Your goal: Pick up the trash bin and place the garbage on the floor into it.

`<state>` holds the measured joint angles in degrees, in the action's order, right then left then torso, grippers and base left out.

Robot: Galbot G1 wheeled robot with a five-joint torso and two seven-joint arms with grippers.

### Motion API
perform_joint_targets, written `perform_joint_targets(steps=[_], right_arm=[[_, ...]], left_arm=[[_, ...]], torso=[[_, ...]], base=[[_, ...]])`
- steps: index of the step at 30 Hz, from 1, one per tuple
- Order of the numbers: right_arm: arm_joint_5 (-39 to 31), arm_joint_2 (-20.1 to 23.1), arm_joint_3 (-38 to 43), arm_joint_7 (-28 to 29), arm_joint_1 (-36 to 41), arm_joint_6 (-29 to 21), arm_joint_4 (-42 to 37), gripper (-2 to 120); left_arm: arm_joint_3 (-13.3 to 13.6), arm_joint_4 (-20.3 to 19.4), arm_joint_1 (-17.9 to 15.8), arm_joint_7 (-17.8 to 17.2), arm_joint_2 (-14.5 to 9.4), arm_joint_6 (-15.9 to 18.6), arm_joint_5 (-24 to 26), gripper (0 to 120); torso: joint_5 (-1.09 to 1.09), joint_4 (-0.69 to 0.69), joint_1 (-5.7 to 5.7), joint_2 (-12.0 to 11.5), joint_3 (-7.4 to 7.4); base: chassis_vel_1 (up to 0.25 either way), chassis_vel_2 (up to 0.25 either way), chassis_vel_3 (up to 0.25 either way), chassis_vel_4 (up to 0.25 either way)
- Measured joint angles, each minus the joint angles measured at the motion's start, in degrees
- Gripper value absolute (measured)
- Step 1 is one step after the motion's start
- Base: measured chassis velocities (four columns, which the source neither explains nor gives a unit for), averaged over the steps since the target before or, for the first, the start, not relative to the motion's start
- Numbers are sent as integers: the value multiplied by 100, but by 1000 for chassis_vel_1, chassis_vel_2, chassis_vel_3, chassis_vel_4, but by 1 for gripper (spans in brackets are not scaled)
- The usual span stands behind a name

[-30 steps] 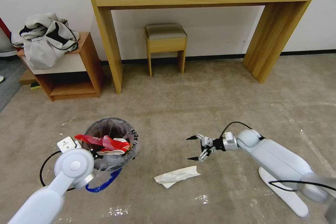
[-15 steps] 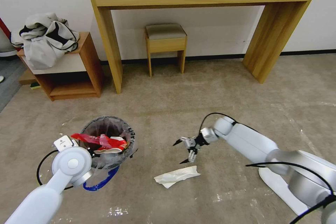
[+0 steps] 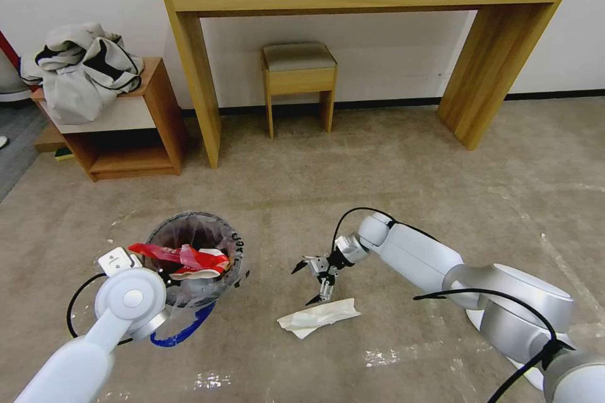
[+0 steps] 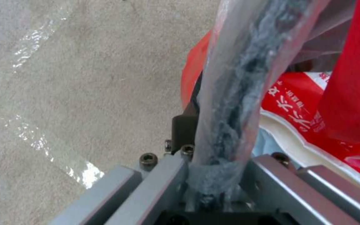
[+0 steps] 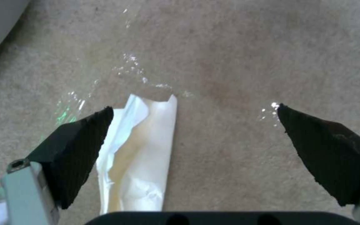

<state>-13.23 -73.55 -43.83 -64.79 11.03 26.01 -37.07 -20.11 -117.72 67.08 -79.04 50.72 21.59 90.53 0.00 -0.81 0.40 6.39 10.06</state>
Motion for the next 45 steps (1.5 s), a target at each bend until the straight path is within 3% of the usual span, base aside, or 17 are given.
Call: perform_joint_targets(steps=[22,45], right_arm=[[214,370,84,-169,299,19,-35,100],[576,-121,320,2,379,108,651,100]], left_arm=[[-14,-54,66,-17,55,-14,-57,0],[13,-26,12,19,26,-23,-56,0]], torso=[[1,-1,-1,0,0],[0,0,0,0,0]], base=[[0,0,0,0],[0,0,0,0]])
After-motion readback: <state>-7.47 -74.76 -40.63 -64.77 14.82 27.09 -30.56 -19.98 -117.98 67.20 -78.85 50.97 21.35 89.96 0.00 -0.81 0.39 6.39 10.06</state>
